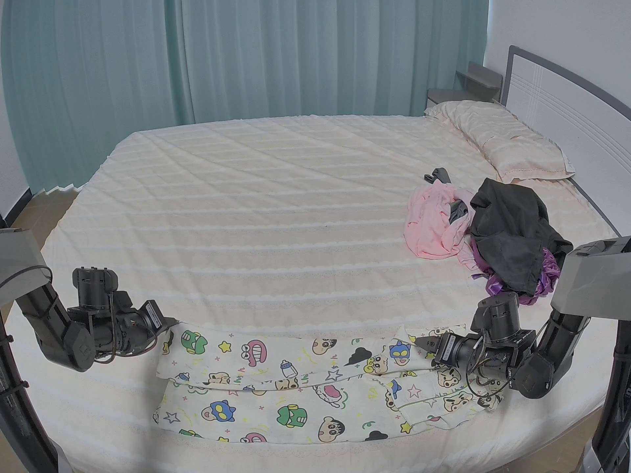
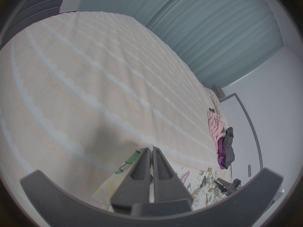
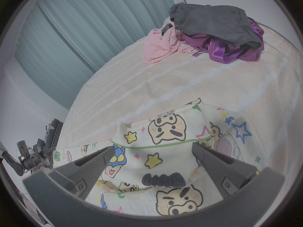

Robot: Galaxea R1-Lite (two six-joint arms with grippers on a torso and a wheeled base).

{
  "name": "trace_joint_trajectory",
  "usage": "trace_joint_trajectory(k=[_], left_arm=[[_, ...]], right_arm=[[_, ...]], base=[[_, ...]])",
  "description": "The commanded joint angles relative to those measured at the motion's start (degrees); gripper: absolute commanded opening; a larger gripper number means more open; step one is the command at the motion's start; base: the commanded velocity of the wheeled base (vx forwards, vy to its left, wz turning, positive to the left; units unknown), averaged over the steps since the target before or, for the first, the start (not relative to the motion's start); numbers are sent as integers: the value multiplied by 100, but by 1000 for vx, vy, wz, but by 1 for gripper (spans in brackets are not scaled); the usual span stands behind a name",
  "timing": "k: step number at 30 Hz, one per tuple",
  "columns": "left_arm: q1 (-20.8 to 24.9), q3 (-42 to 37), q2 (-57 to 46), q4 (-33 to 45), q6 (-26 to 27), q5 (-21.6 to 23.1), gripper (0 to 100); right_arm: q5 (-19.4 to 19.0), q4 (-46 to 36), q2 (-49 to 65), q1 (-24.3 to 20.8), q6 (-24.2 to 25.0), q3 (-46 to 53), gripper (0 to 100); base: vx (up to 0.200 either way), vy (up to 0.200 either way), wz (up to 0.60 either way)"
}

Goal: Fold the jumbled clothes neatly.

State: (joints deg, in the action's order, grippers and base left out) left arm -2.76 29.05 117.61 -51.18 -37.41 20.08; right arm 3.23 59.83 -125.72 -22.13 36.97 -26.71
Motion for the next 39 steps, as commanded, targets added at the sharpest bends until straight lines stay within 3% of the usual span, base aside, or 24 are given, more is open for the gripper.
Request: trace_joint_trajectory(k=[1,20,21,28,33,35,39], left_arm=[[-6,338,16,99,-56,-4,0],[-138,927,921,178,-73,-39,0],[-129,945,939,178,-73,-48,100],[-225,918,965,187,-82,-13,100],[-436,646,745,178,-100,58,100],[-489,444,552,178,-143,216,100],[-524,-22,-90,143,-794,726,100]], right_arm=[[2,11,-5,-2,3,-10,100],[2,46,-31,-11,3,-1,100],[2,46,-40,-11,3,-1,100],[11,64,48,-11,20,8,100],[11,2,733,15,249,78,100],[11,-33,909,59,231,131,100],[29,-288,1076,165,196,96,100]], base=[[0,0,0],[0,0,0],[0,0,0],[0,0,0],[0,0,0],[0,0,0],[0,0,0]])
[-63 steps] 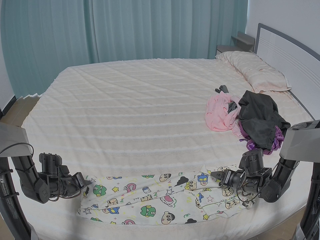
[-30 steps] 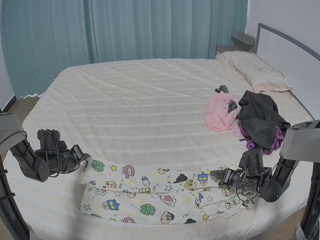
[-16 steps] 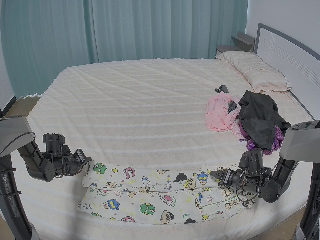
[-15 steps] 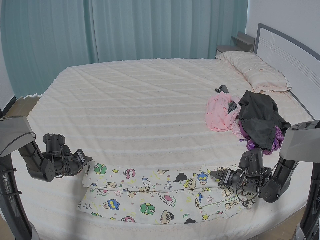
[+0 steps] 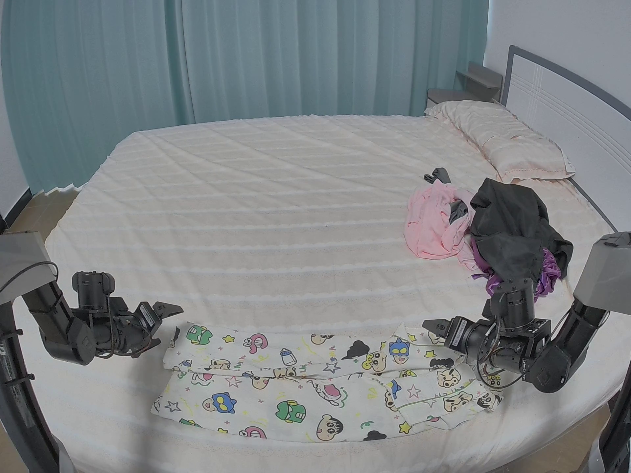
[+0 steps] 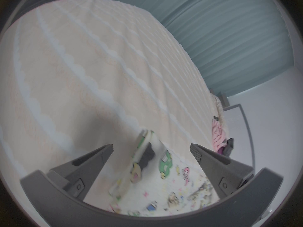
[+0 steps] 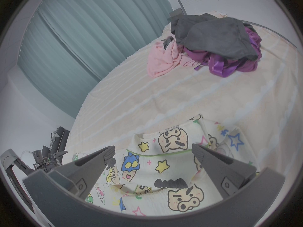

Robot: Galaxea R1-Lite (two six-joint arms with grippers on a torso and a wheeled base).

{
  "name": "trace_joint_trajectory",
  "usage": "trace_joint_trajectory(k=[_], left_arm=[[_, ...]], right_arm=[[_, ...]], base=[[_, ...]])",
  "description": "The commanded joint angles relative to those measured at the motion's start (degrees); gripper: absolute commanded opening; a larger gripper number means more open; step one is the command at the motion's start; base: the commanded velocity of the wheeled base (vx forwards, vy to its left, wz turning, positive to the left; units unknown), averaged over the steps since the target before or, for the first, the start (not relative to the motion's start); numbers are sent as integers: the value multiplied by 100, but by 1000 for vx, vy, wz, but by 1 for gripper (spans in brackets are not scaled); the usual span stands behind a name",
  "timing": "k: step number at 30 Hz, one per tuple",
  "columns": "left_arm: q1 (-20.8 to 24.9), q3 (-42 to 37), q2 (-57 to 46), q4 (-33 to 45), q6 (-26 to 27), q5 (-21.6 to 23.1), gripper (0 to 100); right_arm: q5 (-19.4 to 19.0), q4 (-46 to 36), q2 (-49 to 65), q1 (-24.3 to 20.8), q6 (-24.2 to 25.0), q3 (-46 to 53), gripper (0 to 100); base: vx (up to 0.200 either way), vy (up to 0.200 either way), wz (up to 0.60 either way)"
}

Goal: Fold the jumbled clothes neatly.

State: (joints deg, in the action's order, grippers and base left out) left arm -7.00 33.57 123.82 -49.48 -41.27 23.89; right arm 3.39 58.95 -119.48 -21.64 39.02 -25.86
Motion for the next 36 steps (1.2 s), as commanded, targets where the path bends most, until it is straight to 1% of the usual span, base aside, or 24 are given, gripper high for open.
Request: trace_joint_trajectory(k=[1,4,6,10,13,18,21,24,25,32,36], left_arm=[[-91,-650,-965,-35,-655,467,100],[-65,-949,-1237,-62,-707,476,100],[-39,-1037,-1360,-44,-707,476,100],[23,-1178,-1404,-53,-716,485,100],[93,-1239,-1343,-53,-716,485,100],[155,-1292,-1352,-53,-734,511,100],[216,-1301,-1343,-53,-743,511,100],[243,-1309,-1334,-53,-734,511,100],[243,-1318,-1343,-53,-734,511,100],[243,-1362,-1334,-53,-725,511,100],[357,-1441,-1334,-53,-725,511,100]], right_arm=[[21,-393,478,151,-53,-25,100],[13,-543,557,265,-61,125,100],[4,-490,531,327,-44,344,100],[-14,-473,469,327,97,564,100],[-22,-464,232,283,255,564,100],[-49,-314,-172,292,281,503,100],[-216,-112,-374,283,281,406,100],[-277,-59,-559,283,273,327,100],[-277,-15,-682,292,273,257,0],[-251,64,-629,344,290,300,0],[-233,72,-453,450,431,318,0]], base=[[0,0,0],[0,0,0],[0,0,0],[0,0,0],[0,0,0],[0,0,0],[0,0,0],[0,0,0],[0,0,0],[0,0,0],[0,0,0]])
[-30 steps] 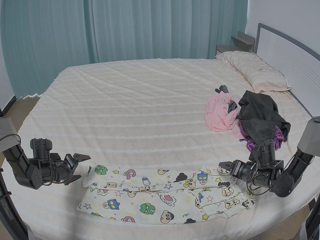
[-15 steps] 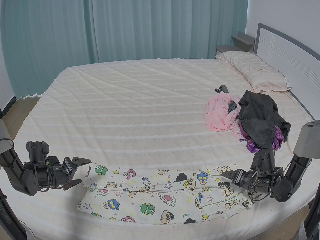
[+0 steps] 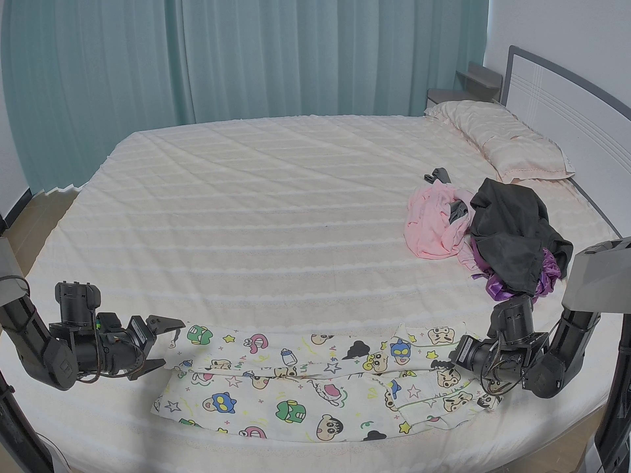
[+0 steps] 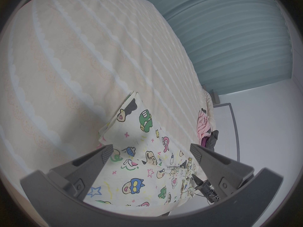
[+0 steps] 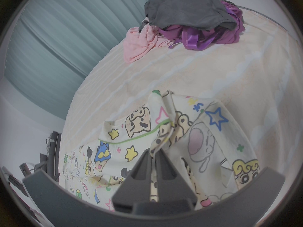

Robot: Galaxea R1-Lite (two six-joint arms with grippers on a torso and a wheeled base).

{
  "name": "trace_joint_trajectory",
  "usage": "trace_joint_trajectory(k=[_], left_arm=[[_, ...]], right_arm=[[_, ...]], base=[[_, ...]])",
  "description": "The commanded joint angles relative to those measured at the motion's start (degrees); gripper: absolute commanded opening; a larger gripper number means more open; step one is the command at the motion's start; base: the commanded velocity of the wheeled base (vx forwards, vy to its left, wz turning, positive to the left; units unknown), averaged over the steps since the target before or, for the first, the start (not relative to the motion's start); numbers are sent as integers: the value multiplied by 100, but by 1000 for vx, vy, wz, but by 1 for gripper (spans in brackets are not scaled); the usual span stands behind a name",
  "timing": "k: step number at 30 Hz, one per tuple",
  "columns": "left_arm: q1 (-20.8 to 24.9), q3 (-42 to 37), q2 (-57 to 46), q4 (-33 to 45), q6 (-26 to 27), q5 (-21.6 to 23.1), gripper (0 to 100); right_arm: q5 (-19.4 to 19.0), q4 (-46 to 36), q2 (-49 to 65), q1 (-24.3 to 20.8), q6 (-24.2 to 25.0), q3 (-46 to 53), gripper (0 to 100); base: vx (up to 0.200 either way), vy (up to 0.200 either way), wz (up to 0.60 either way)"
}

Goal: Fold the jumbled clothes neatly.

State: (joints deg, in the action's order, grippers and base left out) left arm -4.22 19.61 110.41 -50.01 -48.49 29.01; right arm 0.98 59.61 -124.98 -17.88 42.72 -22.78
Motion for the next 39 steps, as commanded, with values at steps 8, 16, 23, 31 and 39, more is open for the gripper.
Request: trace_joint_trajectory(k=[8,16,23,31,39], left_arm=[[211,-81,104,0,33,-1,100],[220,-81,121,-9,138,-89,100],[105,-177,-107,158,1202,-669,100],[325,341,402,632,2388,-1249,100],[536,605,1070,870,3013,-1337,100]], right_arm=[[8,-2,343,110,167,178,0],[8,-2,281,110,132,292,100],[34,7,492,118,114,450,100],[34,7,720,171,114,521,100],[34,288,720,154,79,635,100]], base=[[0,0,0],[0,0,0],[0,0,0],[0,0,0],[0,0,0]])
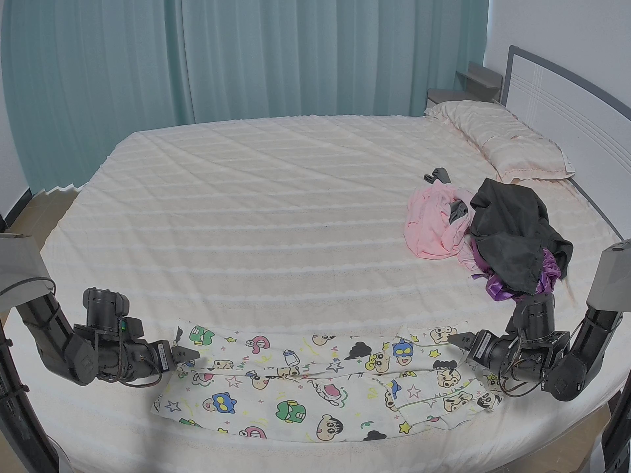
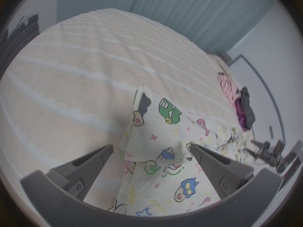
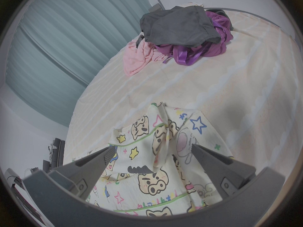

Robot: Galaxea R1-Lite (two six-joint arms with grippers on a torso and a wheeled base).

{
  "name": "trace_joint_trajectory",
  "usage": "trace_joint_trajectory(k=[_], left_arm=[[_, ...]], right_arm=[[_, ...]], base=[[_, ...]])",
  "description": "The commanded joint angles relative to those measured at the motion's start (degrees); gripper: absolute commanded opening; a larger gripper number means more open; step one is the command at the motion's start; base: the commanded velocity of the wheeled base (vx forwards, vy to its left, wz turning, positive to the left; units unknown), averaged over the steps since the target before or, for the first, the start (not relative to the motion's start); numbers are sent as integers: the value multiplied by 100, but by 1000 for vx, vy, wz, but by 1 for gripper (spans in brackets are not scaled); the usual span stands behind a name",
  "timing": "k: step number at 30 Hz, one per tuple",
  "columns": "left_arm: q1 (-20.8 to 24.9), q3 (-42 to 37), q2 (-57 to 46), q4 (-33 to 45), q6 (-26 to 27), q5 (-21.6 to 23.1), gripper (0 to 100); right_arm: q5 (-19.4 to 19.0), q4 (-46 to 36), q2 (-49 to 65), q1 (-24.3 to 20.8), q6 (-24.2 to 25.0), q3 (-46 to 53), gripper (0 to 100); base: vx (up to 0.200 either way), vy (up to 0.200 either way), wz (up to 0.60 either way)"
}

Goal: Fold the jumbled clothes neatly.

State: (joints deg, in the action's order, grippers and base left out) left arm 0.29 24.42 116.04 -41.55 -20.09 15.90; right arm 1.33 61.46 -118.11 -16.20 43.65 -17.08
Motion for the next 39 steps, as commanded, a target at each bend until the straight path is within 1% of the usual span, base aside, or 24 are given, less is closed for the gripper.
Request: trace_joint_trajectory(k=[1,2,3,7,19,30,38,39], left_arm=[[85,89,657,15,664,-25,100],[85,89,657,15,691,-25,100],[94,116,709,41,884,-43,100],[164,151,850,6,919,-87,100],[322,371,920,24,866,-157,100],[340,239,437,68,858,-157,100],[340,274,481,68,858,-157,100],[393,300,692,59,858,-157,100]], right_arm=[[-1,146,25,-23,-15,108,100],[-1,146,25,-23,-15,108,100],[-1,146,25,-32,-24,108,100],[-1,155,34,-41,-24,117,100],[-1,155,25,-59,-24,117,100],[-1,155,17,-103,-15,117,100],[-1,155,8,-129,-15,117,100],[-1,155,17,-129,-15,117,100]], base=[[0,0,0],[0,0,0],[0,0,0],[0,0,0],[0,0,0],[0,0,0],[0,0,0],[0,0,0]])
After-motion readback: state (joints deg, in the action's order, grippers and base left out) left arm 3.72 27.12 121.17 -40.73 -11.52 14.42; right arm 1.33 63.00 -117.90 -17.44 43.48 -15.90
